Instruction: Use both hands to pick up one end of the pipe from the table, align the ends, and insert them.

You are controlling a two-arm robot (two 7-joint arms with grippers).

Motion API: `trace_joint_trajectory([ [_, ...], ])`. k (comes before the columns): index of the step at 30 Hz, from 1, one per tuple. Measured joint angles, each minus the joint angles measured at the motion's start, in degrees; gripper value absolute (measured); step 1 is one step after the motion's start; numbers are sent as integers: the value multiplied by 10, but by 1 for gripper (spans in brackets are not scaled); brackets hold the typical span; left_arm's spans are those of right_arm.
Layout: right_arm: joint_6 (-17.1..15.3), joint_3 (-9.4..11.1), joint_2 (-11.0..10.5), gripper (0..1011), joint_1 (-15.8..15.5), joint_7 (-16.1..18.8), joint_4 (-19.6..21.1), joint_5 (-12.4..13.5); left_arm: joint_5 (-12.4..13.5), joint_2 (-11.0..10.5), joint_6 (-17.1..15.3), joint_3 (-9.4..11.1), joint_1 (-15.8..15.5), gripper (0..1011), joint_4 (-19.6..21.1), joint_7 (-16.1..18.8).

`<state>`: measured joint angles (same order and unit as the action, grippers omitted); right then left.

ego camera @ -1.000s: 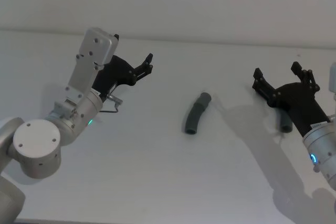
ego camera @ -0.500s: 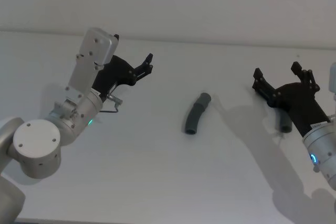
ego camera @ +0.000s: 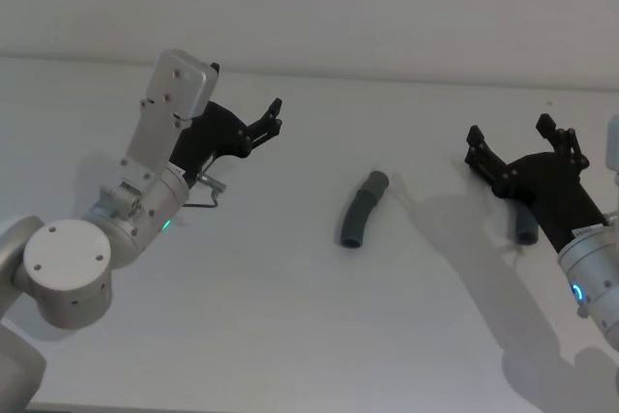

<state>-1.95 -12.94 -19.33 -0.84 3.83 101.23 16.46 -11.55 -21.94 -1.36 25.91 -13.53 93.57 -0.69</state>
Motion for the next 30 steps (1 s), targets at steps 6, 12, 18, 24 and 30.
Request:
trace_joint_trajectory([
  [6,0,0,0,1004,0,0,0,0,-10,-4,-29,-6,3,1001,19,-5],
  [12,0,0,0,1004,0,0,0,0,-33,-8,-79,-16,9,1001,50,-16],
  [18,0,0,0,1004,0,0,0,0,-68,-7,-140,-26,11,1001,81,-33],
  [24,0,0,0,1004,0,0,0,0,-104,4,-186,-31,5,1001,100,-55],
  [30,0,0,0,1004,0,0,0,0,-135,23,-217,-25,-8,1001,103,-78],
])
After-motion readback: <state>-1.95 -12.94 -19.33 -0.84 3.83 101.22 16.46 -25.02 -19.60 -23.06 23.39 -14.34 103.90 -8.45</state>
